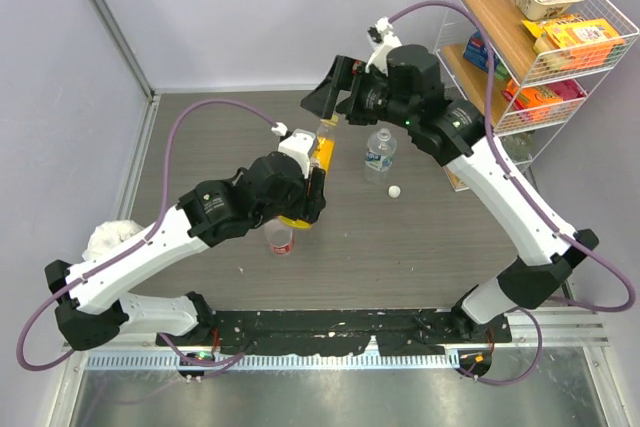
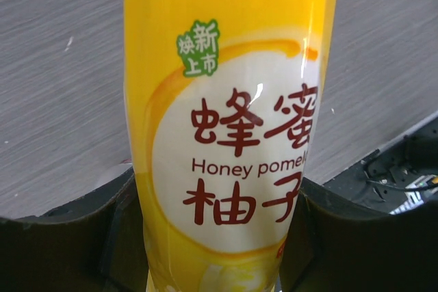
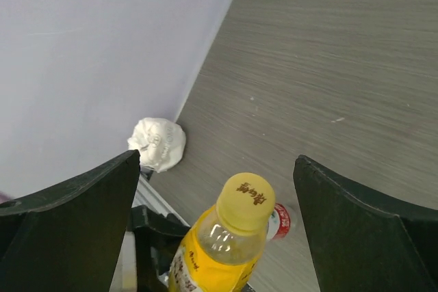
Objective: Unscrew the bottle caps
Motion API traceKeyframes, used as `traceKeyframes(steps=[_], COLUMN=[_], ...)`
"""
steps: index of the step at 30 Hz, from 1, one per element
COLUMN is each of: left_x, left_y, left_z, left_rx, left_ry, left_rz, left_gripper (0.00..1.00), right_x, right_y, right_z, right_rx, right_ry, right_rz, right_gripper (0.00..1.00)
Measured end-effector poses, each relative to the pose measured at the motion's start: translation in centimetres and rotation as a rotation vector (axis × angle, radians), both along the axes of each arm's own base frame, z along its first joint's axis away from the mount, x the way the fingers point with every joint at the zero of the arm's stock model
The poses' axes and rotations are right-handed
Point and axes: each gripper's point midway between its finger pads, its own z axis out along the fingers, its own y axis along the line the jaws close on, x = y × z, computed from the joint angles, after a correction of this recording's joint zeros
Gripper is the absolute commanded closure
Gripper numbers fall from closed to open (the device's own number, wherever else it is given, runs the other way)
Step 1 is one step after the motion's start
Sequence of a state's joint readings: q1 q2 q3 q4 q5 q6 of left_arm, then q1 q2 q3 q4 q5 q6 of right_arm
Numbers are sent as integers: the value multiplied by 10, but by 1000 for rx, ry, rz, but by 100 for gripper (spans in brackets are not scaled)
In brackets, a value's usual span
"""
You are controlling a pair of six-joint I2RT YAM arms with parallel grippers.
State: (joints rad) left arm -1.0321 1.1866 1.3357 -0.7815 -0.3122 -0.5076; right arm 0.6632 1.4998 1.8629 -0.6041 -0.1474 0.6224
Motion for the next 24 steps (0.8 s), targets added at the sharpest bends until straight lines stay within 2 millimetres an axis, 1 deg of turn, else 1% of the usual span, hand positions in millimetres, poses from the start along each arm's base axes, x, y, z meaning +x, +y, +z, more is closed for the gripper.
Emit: traceKeyframes(steps=[3,7,8,9,10,11,12,16,18,24], left_x=[7,12,13,13,13,13,13,13,13,13], left_y=[3,7,8,10,11,12,12,14,14,15], left_z=[1,1,0,-1,-1,-2,-2,-2,-3,-4], left_rx=[31,65,72,78,83,86,90,96,103,108], left_ry=[-11,-20,-20,-20,-20,-21,-21,-23,-22,-22], left_rz=[33,64,69,72,76,78,80,82,80,77], left_gripper=[100,100,100,100,100,100,100,100,100,100], right_x=[5,13,13,13,14,14,14,14,13,13], right_y=[6,7,7,6,5,5,4,5,6,7], right_z=[-21,-38,-41,-44,-45,-44,-44,-43,-42,-40], right_rx=[-65,-121,-131,-139,-143,-143,-142,-130,-123,-111], right_ry=[47,84,90,96,97,96,95,92,94,91], right_rz=[-26,-55,-59,-64,-67,-70,-72,-74,-71,-68], right_gripper=[8,19,25,28,33,35,41,51,54,54])
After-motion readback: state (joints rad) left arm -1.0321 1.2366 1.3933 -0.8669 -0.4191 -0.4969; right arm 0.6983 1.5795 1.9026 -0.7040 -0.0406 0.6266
